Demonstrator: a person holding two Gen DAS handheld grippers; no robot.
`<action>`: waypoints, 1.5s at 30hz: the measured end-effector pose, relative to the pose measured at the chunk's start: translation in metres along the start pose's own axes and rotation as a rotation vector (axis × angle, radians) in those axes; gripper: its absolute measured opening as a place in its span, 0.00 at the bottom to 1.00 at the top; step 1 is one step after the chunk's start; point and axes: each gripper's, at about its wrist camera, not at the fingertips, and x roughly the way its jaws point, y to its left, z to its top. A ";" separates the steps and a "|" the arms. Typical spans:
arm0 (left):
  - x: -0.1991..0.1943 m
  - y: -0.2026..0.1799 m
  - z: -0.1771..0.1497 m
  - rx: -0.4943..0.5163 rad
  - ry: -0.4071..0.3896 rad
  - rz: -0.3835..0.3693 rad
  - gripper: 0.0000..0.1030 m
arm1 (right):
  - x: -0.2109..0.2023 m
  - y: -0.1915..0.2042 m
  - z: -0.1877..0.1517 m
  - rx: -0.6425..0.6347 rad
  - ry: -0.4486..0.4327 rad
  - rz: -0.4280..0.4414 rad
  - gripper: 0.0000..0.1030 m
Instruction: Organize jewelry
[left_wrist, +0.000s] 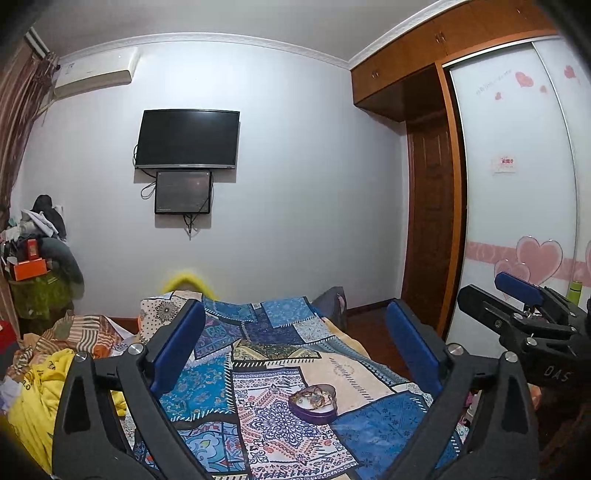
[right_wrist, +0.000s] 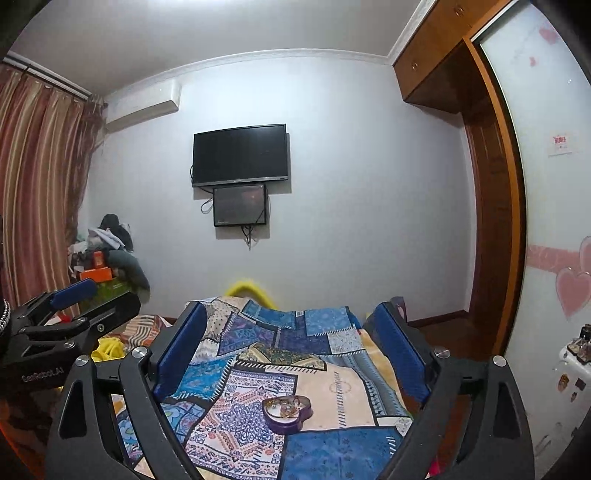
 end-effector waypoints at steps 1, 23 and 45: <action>-0.001 0.000 -0.001 0.000 0.001 -0.001 0.96 | 0.000 -0.001 0.001 0.003 0.004 0.001 0.88; 0.007 0.001 -0.003 -0.025 0.035 0.008 0.98 | -0.002 -0.004 -0.003 -0.008 0.043 -0.006 0.88; 0.007 0.001 -0.004 -0.013 0.034 0.007 0.98 | 0.000 -0.002 -0.001 -0.002 0.058 -0.002 0.88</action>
